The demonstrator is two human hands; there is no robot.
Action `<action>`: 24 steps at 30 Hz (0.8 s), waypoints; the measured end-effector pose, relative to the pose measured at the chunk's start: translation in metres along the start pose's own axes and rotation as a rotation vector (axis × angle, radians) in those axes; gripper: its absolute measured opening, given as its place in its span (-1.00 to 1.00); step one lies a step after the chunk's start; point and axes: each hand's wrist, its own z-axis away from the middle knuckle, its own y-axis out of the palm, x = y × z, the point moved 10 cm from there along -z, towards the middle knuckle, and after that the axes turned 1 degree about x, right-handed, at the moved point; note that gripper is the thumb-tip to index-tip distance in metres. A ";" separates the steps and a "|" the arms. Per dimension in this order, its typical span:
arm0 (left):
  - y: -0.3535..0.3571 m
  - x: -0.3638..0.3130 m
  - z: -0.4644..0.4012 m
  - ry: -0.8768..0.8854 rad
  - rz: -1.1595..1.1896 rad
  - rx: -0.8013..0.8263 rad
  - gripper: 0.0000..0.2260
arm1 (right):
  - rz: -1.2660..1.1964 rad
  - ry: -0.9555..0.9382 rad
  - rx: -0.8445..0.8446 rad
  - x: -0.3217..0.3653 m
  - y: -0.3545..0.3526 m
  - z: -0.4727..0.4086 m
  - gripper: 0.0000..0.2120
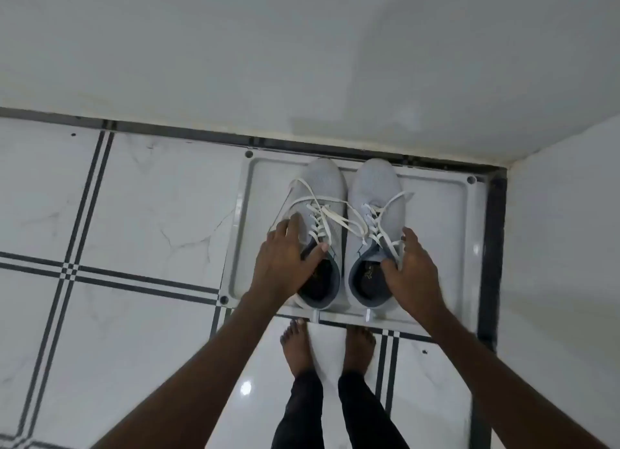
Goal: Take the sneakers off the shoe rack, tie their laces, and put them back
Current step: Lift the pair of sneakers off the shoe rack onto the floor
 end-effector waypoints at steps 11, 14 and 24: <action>0.012 0.023 0.005 -0.026 0.034 0.012 -0.32 | -0.006 0.127 0.014 -0.013 0.013 0.007 -0.62; 0.003 0.024 0.014 -0.063 0.155 -0.032 -0.46 | -0.035 0.151 -0.004 -0.012 0.011 0.017 -0.69; -0.025 0.028 0.100 -0.043 0.312 -0.101 -0.74 | -0.075 0.115 -0.015 0.003 -0.002 0.104 -0.78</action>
